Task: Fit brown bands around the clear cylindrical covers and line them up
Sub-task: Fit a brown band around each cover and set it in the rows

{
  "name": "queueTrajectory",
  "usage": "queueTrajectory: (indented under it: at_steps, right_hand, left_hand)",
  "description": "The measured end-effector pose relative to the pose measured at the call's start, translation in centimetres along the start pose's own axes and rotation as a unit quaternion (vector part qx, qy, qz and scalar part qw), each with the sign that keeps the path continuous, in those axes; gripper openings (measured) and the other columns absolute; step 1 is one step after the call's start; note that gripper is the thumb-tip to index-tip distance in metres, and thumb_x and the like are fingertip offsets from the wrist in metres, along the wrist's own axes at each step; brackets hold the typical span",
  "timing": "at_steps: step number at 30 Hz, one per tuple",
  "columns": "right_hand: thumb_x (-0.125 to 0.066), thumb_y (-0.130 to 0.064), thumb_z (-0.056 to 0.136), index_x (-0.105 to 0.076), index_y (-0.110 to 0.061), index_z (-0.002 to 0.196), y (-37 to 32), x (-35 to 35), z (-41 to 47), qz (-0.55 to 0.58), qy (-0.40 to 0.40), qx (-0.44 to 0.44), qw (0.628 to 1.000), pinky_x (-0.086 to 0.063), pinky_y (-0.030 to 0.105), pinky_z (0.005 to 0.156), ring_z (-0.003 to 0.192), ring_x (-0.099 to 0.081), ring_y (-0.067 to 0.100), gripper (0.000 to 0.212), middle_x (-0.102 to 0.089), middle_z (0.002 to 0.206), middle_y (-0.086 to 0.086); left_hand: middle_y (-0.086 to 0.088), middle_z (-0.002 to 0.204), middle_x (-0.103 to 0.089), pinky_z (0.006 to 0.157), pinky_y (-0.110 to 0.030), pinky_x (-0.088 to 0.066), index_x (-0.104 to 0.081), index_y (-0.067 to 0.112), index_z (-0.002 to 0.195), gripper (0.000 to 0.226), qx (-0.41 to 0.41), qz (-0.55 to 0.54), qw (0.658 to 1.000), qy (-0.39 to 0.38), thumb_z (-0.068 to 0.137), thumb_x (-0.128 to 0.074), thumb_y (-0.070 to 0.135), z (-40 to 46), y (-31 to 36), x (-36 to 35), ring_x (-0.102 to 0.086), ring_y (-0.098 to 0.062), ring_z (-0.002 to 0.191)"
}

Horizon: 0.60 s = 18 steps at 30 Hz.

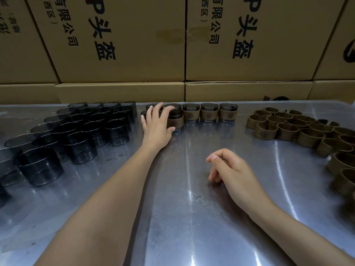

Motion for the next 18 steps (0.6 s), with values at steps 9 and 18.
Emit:
queueTrajectory:
  at_steps: [9, 18]
  right_hand:
    - [-0.047, -0.022, 0.097, -0.06, -0.022, 0.083, 0.0, 0.0, 0.0, -0.001, 0.005, 0.002, 1.0, -0.041, 0.023, 0.064, 0.056, -0.056, 0.0, 0.019, -0.063, 0.059, -0.005]
    - [-0.046, -0.021, 0.097, -0.06, -0.022, 0.082, 0.1, 0.0, 0.1, -0.004, 0.006, 0.007, 1.0, -0.042, 0.023, 0.064, 0.056, -0.055, 0.0, 0.02, -0.062, 0.058, -0.005]
  left_hand:
    - [-0.011, 0.16, -0.004, 0.116, -0.049, -0.026, 0.002, 0.017, 0.152, 0.116, 0.218, -0.184, 0.958, 0.02, 0.075, -0.081, 0.04, 0.3, -1.2, 0.2, -0.019, -0.034, 0.145]
    - [-0.011, 0.16, -0.004, 0.115, -0.053, -0.027, 0.005, 0.018, 0.152, 0.118, 0.198, -0.147, 0.969, 0.01, 0.074, -0.08, 0.045, 0.1, -1.0, 0.0, -0.022, -0.036, 0.144]
Point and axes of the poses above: each hand's wrist, its own z-axis towards the middle knuckle, its own x-axis out of the back of the hand, y = z × x, the point moved 1 cm from there along z, towards the middle knuckle
